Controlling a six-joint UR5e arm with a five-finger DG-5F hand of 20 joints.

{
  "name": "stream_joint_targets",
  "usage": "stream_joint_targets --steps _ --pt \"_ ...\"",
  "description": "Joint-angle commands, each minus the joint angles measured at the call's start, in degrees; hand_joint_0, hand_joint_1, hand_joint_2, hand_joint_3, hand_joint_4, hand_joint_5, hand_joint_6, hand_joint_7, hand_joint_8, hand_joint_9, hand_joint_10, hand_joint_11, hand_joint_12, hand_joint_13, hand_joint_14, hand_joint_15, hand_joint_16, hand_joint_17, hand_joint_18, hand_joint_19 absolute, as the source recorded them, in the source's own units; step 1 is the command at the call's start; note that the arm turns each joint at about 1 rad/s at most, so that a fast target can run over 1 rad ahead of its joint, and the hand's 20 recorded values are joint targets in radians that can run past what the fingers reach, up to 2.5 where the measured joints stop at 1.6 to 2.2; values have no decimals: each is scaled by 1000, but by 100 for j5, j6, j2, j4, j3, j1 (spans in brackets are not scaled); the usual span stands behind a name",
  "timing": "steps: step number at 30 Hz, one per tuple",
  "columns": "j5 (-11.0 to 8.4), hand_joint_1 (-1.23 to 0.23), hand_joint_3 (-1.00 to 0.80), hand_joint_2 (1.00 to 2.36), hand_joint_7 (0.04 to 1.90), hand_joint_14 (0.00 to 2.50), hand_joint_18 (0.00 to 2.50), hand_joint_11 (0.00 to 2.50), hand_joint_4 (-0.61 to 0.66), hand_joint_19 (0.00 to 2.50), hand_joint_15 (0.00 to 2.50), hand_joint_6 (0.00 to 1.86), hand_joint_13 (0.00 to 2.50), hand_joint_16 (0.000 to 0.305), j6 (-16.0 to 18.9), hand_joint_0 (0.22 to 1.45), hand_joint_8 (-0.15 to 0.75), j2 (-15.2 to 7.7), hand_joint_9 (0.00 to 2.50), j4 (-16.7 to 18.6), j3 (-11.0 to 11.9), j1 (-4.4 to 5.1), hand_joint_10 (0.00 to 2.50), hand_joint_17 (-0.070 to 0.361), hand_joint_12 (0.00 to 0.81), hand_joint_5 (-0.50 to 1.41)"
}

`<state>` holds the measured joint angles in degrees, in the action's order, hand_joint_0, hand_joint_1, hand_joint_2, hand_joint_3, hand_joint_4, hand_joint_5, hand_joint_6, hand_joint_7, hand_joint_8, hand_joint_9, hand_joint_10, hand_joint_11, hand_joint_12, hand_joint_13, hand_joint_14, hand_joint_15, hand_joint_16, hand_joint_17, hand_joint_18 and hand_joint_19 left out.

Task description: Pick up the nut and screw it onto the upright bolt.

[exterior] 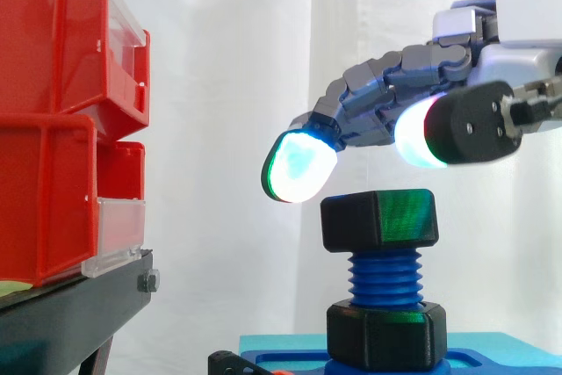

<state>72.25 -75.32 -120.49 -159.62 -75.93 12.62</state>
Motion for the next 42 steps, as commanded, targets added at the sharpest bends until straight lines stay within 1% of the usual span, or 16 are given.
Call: stream_joint_targets --steps 1,4,5,9,10,13,15,17,19,22,24,28,33,34,38,42 --pt "35 -371 -500 1000 652 0 0 0 194 0 0 501 33 68 -44 383 288 8 36 116 0 21 0 154 438 -259" --pt "61 -276 -500 1000 650 0 0 0 186 0 0 501 15 69 -44 380 288 -1 28 248 8 30 0 155 441 -258" --pt "96 -249 -500 1000 648 0 0 0 184 0 0 501 11 69 -44 380 286 -1 24 336 0 30 0 155 441 -257" --pt "114 -57 -500 1000 644 0 0 0 166 0 0 501 0 67 -44 399 273 -10 19 406 0 56 0 151 429 -247" --pt "105 -43 -500 1000 643 0 0 0 163 0 0 501 0 67 -44 401 271 -10 20 432 0 91 0 151 427 -245" --pt "79 53 -500 1000 642 0 0 0 153 0 0 501 0 64 -44 424 257 -10 21 432 0 153 0 144 412 -240" --pt "96 93 -500 1000 646 0 0 0 152 0 0 501 0 63 -36 437 250 -18 26 450 0 170 0 141 403 -236" --pt "79 103 -500 1000 647 0 0 0 150 0 0 501 0 62 -1 444 247 -141 33 459 0 188 0 140 400 -234" --pt "114 106 -500 1000 657 0 0 0 152 0 0 501 0 61 96 448 246 -177 38 459 0 188 0 138 396 -229" --pt "114 103 -500 1000 669 0 0 0 162 0 0 502 0 60 272 454 244 -229 44 459 0 188 0 136 394 -223" --pt "114 99 -500 1000 685 0 0 0 170 0 0 502 2 59 316 459 248 -229 54 459 0 188 0 134 391 -219" --pt "140 89 -500 1000 734 0 0 0 178 0 0 502 16 58 325 469 253 -229 63 379 0 135 0 131 389 -210" --pt "193 71 -500 1000 791 0 0 0 198 0 0 502 37 56 325 477 262 -220 78 336 0 126 0 126 388 -201" --pt "202 29 -500 1000 777 0 0 0 208 0 0 502 93 55 325 478 275 -220 134 336 0 117 0 123 392 -193" --pt "193 -12 -500 1000 777 0 1 0 230 0 0 503 143 49 325 482 287 -229 184 336 0 109 0 111 380 -184" --pt "202 -51 -500 1000 798 0 10 0 253 0 0 503 176 45 325 487 294 -229 212 186 0 91 0 101 366 -175"
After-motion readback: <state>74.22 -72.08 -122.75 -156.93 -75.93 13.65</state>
